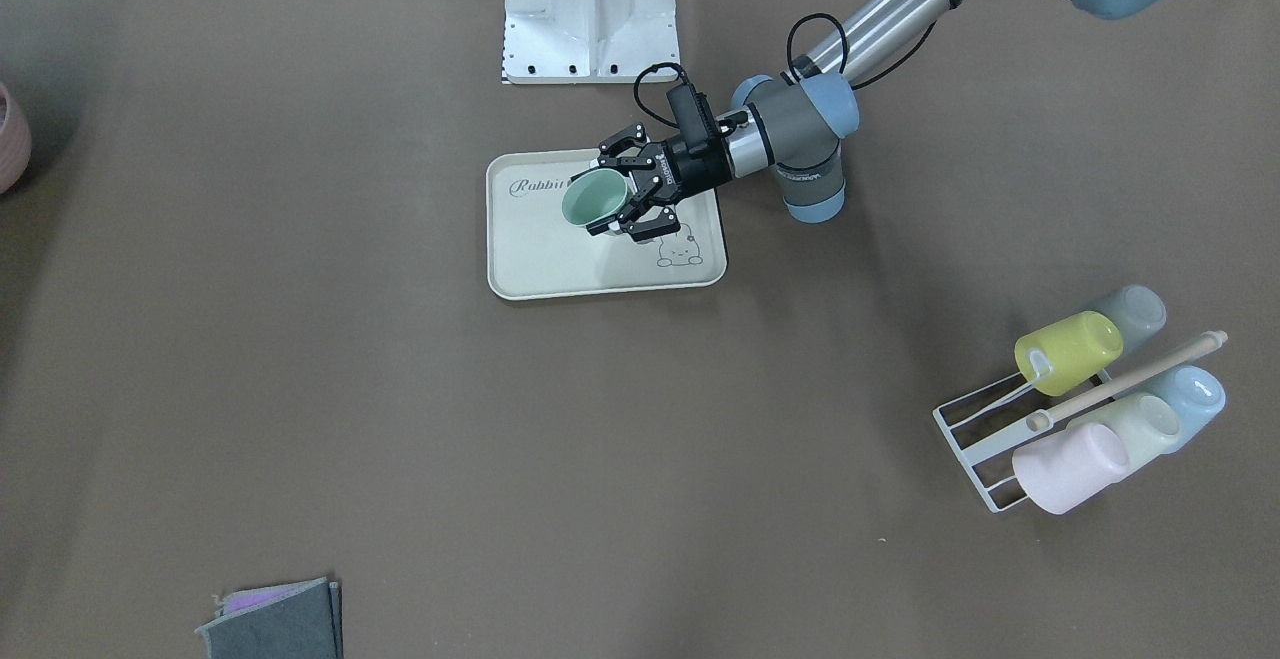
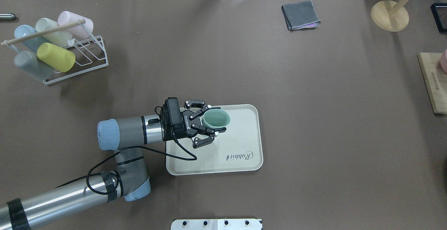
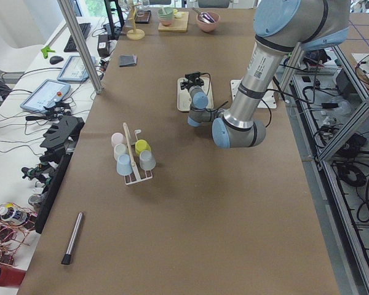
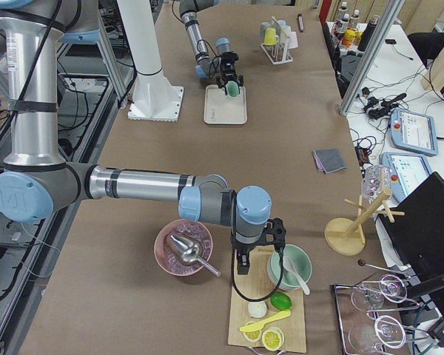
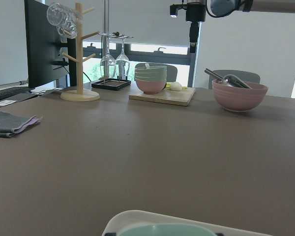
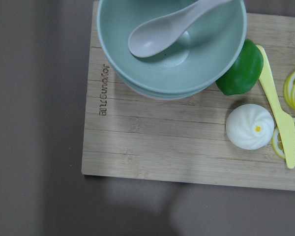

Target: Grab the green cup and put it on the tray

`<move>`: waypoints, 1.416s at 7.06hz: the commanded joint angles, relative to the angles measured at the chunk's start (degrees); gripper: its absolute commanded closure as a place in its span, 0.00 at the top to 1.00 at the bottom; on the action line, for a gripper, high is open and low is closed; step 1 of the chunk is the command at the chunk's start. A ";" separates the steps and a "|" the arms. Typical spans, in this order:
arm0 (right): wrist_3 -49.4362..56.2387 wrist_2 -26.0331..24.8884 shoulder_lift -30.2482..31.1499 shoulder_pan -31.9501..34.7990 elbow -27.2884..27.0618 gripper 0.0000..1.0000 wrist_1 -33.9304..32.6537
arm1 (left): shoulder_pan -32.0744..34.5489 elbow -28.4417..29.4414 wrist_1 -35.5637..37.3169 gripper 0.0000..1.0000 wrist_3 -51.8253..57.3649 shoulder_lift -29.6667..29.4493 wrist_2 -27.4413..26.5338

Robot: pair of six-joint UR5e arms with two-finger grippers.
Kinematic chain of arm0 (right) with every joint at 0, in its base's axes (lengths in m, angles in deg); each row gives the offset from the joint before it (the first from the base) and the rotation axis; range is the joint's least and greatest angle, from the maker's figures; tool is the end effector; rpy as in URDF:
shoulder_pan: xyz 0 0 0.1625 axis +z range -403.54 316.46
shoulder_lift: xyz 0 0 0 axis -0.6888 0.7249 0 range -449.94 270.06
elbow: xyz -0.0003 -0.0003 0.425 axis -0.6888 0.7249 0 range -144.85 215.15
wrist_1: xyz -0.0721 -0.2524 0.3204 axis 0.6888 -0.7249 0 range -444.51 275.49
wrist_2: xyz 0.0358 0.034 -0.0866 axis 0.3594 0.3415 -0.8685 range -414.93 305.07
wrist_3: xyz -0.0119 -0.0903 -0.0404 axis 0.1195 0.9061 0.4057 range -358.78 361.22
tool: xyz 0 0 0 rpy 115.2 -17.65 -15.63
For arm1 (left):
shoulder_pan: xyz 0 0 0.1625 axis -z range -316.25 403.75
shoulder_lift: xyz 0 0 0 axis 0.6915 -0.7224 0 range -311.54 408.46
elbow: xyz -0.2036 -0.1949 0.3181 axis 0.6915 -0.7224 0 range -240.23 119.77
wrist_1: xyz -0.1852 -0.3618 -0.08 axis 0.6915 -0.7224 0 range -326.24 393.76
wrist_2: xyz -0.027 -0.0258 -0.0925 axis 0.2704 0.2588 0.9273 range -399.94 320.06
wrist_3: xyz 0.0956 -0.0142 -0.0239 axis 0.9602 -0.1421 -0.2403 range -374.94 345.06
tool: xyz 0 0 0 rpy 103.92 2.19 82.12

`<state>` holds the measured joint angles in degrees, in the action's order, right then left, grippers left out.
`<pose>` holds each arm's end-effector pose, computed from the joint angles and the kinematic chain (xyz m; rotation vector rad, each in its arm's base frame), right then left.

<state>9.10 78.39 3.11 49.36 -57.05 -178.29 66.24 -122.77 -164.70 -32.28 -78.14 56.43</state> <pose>0.0883 -0.4591 0.6731 -0.0056 -0.7596 -0.0523 0.5834 -0.3739 0.3072 1.5118 1.4781 0.6491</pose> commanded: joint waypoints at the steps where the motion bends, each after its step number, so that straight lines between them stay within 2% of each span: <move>1: 0.03 0.01 -0.06 0.00 0.00 1.00 0.00 | -0.25 0.05 0.27 0.37 0.03 -0.40 1.27; 6: 0.03 0.10 -0.06 0.00 -0.27 1.00 0.00 | -0.34 0.40 2.99 0.40 3.81 -0.40 1.37; 7: 0.03 0.10 -0.06 0.00 -0.27 1.00 0.00 | -0.34 0.31 2.99 0.63 4.51 -0.23 1.37; 8: 0.03 0.10 -0.15 0.00 -0.35 1.00 0.00 | -0.34 0.22 2.90 0.98 5.99 0.30 1.28; 10: 0.03 0.10 -0.24 0.00 -0.35 1.00 0.00 | -0.34 -0.74 2.55 0.98 6.10 2.49 1.10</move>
<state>9.13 78.49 2.95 49.36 -57.38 -178.28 65.90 -122.97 -161.92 -26.42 -76.91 57.60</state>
